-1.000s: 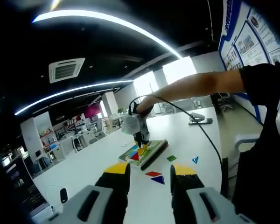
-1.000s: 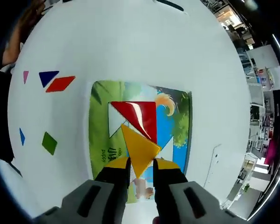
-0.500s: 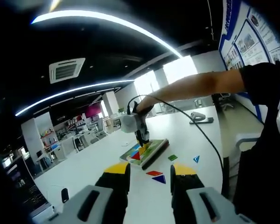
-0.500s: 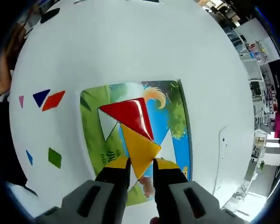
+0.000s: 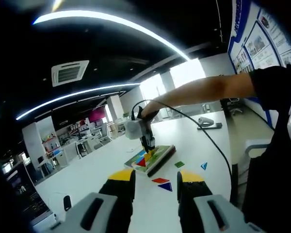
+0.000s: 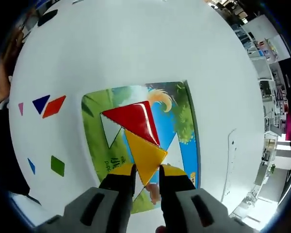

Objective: Pick up the tangram pieces one by one and place each piece onto its matching region on the pattern sheet, fitting the shapes together until the outline on the sheet is completely filled by the tangram pieces

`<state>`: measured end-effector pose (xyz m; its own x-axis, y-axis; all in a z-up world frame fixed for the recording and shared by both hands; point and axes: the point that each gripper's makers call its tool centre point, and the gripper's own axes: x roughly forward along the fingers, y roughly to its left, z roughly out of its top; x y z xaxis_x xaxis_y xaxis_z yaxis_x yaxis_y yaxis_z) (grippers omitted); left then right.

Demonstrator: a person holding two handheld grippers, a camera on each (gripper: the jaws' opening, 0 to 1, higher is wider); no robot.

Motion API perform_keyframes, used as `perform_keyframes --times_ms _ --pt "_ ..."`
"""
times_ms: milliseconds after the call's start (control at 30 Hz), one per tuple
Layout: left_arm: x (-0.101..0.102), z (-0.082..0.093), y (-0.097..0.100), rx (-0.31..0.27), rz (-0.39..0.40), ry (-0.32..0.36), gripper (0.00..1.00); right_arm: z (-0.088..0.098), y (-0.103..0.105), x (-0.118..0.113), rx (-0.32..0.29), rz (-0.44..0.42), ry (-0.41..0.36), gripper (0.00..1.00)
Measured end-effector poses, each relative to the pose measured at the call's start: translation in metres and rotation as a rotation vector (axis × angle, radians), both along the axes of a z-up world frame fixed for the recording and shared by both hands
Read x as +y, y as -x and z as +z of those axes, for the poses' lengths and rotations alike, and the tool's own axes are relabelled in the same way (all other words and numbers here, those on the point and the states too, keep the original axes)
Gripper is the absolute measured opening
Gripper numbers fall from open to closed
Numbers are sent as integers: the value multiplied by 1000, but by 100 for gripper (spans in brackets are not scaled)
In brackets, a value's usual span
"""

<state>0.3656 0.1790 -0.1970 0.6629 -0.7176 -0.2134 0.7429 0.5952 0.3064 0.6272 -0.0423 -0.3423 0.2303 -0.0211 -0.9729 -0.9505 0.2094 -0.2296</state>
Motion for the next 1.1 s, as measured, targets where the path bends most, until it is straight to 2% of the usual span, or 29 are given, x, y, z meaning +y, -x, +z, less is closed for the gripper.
perform_keyframes --times_ms 233,500,733,867,1000,1100 --pt "-1 -1 1 -1 -1 0 36 0 4 -1 -2 -32 -5 21" --pt "-1 0 1 -1 -2 0 36 2 3 0 -8 -21 -8 23" --pt "-1 0 0 -1 -2 0 36 5 3 -1 -21 15 -14 29" --pt "0 0 0 1 -1 5 36 17 -2 -2 -66 110 -8 36" --pt "0 0 -1 14 3 20 36 36 0 0 -109 132 -33 38" --pt "2 1 -1 23 10 36 36 46 10 -2 -100 161 -36 39"
